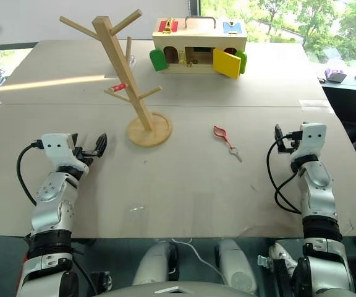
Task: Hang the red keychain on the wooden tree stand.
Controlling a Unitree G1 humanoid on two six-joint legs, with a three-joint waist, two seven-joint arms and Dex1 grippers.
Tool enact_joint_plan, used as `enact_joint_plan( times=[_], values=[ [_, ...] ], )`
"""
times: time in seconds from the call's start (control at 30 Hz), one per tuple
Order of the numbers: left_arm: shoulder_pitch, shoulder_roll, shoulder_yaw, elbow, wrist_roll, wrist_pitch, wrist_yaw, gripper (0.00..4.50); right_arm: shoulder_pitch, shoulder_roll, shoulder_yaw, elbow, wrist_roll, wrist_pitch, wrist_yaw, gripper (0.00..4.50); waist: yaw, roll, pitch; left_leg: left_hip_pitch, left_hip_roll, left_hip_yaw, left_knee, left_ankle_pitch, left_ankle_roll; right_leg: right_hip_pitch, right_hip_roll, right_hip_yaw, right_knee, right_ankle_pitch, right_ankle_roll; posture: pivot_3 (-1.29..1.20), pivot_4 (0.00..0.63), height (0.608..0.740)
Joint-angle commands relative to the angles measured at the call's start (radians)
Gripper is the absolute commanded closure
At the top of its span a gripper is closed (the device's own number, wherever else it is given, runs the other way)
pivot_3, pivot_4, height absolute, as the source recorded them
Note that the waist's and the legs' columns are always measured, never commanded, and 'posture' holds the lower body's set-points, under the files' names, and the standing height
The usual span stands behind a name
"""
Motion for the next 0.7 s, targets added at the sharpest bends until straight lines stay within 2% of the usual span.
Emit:
enact_joint_plan(
  times=[0.03, 0.57, 0.7],
  values=[
    [0.007, 0.014, 0.019, -0.029, -0.012, -0.008, -0.007, 0.06, -0.009, -0.015, -0.020, -0.041, 0.011, -0.010, 0.001, 0.00, 0.000, 0.000, 0.000, 0.000, 0.000, 0.000, 0.000, 0.000, 0.000, 0.000, 0.000, 0.000, 0.000, 0.000, 0.000, 0.00, 0.150, 0.735],
    [0.016, 0.012, 0.011, -0.058, -0.019, -0.003, -0.018, 0.06, -0.001, -0.015, -0.017, -0.066, 0.012, 0.013, 0.001, 0.00, 0.000, 0.000, 0.000, 0.000, 0.000, 0.000, 0.000, 0.000, 0.000, 0.000, 0.000, 0.000, 0.000, 0.000, 0.000, 0.00, 0.150, 0.735],
    [0.045, 0.008, 0.002, -0.122, -0.060, 0.023, -0.068, 0.06, -0.002, -0.020, -0.016, -0.070, 0.015, 0.025, 0.013, 0.00, -0.001, 0.000, 0.000, 0.000, 0.000, 0.000, 0.000, 0.000, 0.000, 0.000, 0.000, 0.000, 0.000, 0.000, 0.000, 0.00, 0.150, 0.735]
  ],
)
